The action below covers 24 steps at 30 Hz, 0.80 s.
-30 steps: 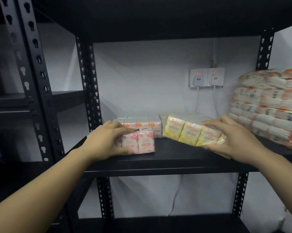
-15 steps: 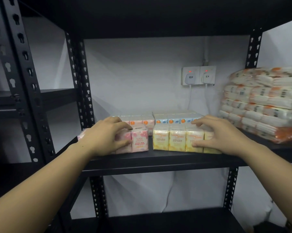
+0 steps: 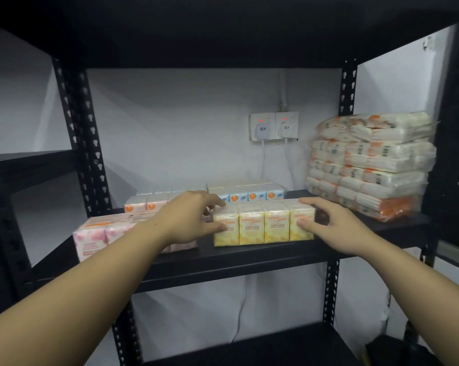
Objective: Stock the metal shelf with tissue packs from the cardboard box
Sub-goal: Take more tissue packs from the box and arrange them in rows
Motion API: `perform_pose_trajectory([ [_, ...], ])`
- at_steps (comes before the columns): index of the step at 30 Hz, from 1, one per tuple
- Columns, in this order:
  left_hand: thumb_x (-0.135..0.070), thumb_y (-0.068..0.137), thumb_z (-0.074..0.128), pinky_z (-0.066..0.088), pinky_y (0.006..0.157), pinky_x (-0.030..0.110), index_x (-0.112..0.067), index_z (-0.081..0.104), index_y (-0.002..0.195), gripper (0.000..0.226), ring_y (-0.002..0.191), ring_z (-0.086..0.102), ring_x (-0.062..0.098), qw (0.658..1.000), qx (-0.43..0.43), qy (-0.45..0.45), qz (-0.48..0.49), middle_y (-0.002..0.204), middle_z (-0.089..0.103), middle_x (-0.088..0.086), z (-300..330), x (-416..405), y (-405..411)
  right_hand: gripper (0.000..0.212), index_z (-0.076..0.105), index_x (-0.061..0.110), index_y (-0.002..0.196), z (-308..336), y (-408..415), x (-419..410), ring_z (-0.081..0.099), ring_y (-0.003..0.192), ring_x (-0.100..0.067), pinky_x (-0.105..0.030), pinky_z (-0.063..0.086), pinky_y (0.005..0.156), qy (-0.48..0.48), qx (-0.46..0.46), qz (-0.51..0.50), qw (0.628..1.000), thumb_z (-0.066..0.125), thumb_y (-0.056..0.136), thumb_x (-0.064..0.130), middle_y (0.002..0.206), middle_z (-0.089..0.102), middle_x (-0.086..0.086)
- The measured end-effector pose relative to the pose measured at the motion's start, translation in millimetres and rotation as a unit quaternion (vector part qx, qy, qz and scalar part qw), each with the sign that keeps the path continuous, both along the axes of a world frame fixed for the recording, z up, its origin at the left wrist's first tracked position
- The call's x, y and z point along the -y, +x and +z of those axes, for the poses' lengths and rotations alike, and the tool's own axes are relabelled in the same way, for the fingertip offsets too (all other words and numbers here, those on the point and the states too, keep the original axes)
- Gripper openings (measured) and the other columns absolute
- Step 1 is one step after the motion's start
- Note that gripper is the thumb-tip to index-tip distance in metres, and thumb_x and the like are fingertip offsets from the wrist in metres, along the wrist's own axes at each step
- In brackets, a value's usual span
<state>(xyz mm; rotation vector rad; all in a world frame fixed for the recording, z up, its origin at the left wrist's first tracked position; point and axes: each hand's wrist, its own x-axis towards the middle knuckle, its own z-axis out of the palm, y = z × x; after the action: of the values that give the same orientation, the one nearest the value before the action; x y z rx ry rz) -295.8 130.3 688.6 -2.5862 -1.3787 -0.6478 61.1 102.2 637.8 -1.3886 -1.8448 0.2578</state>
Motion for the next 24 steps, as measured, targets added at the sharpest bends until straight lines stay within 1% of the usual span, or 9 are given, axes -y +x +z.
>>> perform_pose_trajectory([
  [4,-0.062,0.084,0.074,0.056,0.094,0.039,-0.039,0.064,0.127,0.049,0.105,0.064,0.007,1.0,-0.002,-0.011,-0.001,0.122,0.066,-0.013,-1,-2,2,0.044,0.058,0.046,0.117,4,1,0,0.059,0.116,0.004,-0.03,0.05,0.1,-0.031,-0.047,0.019,0.998,0.084,0.083,0.035,0.125,0.063,0.023],
  [8,-0.059,0.086,0.074,0.051,0.096,0.037,-0.041,0.066,0.127,0.046,0.109,0.059,0.012,0.999,-0.018,-0.029,0.013,0.114,0.056,-0.014,6,-2,5,0.043,0.057,0.038,0.111,13,-1,-1,0.065,0.105,-0.003,-0.032,0.053,0.089,-0.051,-0.059,0.011,0.997,0.086,0.079,0.039,0.12,0.068,0.012],
  [10,-0.055,0.088,0.073,0.05,0.095,0.036,-0.041,0.065,0.132,0.046,0.109,0.057,0.014,0.999,-0.023,-0.022,0.035,0.114,0.05,-0.012,7,-3,9,0.052,0.055,0.035,0.109,16,-5,5,0.066,0.095,-0.009,-0.03,0.051,0.079,-0.047,-0.057,-0.002,0.997,0.09,0.072,0.046,0.112,0.067,0.006],
  [13,-0.049,0.089,0.074,0.054,0.087,0.037,-0.036,0.063,0.126,0.041,0.099,0.062,0.015,0.998,-0.013,-0.001,0.064,0.112,0.055,-0.009,3,-7,16,0.076,0.053,0.034,0.113,15,-11,19,0.063,0.089,-0.009,-0.027,0.046,0.073,-0.037,-0.047,-0.003,0.998,0.085,0.055,0.07,0.103,0.064,0.006],
  [16,-0.05,0.087,0.074,0.055,0.082,0.035,-0.03,0.066,0.112,0.033,0.094,0.065,0.014,0.997,0.027,-0.001,0.07,0.108,0.064,-0.008,-1,-11,24,0.076,0.062,0.033,0.108,13,-13,34,0.062,0.084,0.0,-0.025,0.047,0.072,-0.027,-0.042,0.004,0.999,0.075,0.051,0.082,0.101,0.067,0.01],
  [19,-0.073,0.084,0.062,0.049,0.087,0.031,-0.025,0.074,0.118,0.06,0.103,0.066,0.015,0.997,0.038,-0.033,0.056,0.112,0.069,-0.007,0,-12,36,0.076,0.069,0.026,0.097,13,-13,43,0.069,0.084,-0.014,-0.042,0.056,0.079,-0.016,-0.093,0.045,0.994,0.07,0.055,0.09,0.092,0.073,0.002],
  [21,-0.095,0.073,0.042,0.047,0.09,0.034,-0.028,0.074,0.126,0.091,0.104,0.062,0.019,0.996,0.025,-0.072,0.044,0.098,0.063,-0.003,4,-11,45,0.07,0.07,0.023,0.093,12,-16,47,0.07,0.089,-0.029,-0.049,0.056,0.084,-0.021,-0.106,0.085,0.99,0.072,0.061,0.085,0.09,0.074,-0.001],
  [22,-0.1,0.069,0.035,0.045,0.085,0.035,-0.028,0.075,0.121,0.098,0.099,0.06,0.022,0.995,0.023,-0.092,0.037,0.085,0.057,0.001,6,-9,49,0.063,0.07,0.022,0.093,12,-20,48,0.069,0.089,-0.031,-0.05,0.056,0.084,-0.025,-0.105,0.102,0.989,0.076,0.066,0.078,0.089,0.074,-0.002],
  [24,-0.098,0.074,0.038,0.044,0.077,0.035,-0.022,0.073,0.097,0.086,0.091,0.06,0.024,0.989,0.025,-0.143,0.025,0.074,0.053,0.001,10,-4,61,0.051,0.067,0.017,0.093,13,-28,50,0.069,0.083,-0.027,-0.047,0.056,0.083,-0.028,-0.107,0.125,0.986,0.08,0.076,0.063,0.086,0.073,0.0],
])
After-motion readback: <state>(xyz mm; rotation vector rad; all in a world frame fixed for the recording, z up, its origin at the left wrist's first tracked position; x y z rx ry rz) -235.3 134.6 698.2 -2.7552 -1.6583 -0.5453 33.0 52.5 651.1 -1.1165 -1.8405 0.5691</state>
